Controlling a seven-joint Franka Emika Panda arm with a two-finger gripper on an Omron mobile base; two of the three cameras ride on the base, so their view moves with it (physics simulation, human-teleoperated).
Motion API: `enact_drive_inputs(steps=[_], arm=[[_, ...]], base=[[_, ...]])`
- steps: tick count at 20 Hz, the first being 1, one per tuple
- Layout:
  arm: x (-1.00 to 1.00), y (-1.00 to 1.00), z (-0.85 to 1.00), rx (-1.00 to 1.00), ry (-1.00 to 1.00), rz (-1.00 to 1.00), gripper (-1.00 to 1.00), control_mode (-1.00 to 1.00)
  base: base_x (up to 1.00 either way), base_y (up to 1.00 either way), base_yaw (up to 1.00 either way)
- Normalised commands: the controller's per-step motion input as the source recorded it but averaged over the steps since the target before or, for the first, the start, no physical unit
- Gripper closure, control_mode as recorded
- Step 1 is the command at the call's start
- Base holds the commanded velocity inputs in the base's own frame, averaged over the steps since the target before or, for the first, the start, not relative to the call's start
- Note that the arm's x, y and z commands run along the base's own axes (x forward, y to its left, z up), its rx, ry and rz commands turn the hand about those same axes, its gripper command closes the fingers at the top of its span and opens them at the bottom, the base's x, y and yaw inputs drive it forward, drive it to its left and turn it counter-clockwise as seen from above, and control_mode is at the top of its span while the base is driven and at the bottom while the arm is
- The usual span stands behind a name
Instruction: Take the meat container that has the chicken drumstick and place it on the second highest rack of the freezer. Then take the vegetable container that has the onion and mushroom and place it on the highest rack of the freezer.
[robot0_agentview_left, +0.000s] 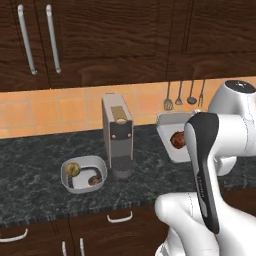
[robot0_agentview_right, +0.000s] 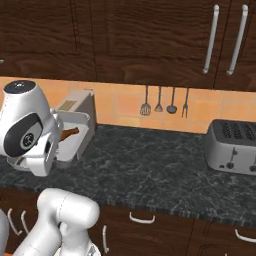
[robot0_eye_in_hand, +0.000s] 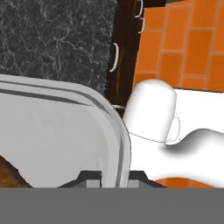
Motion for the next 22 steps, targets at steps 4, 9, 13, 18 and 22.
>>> enact_drive_inputs(steps=[4,9,13,18,22], arm=[[0.00,0.00,0.00,0.00,0.00,0.00,1.00,1.00],[0.00,0.00,0.00,0.00,0.00,0.00,1.00,1.00],[0.00,0.00,0.00,0.00,0.00,0.00,1.00,1.00],[0.00,0.00,0.00,0.00,0.00,0.00,1.00,1.00],[0.00,0.00,0.00,0.00,0.00,0.00,1.00,1.00]], base=[[-0.72,0.19,-0.22],[-0.24,0.06,-0.76],[-0.23,0.00,-0.96],[-0.18,0.00,-1.00],[-0.10,0.02,-0.93]])
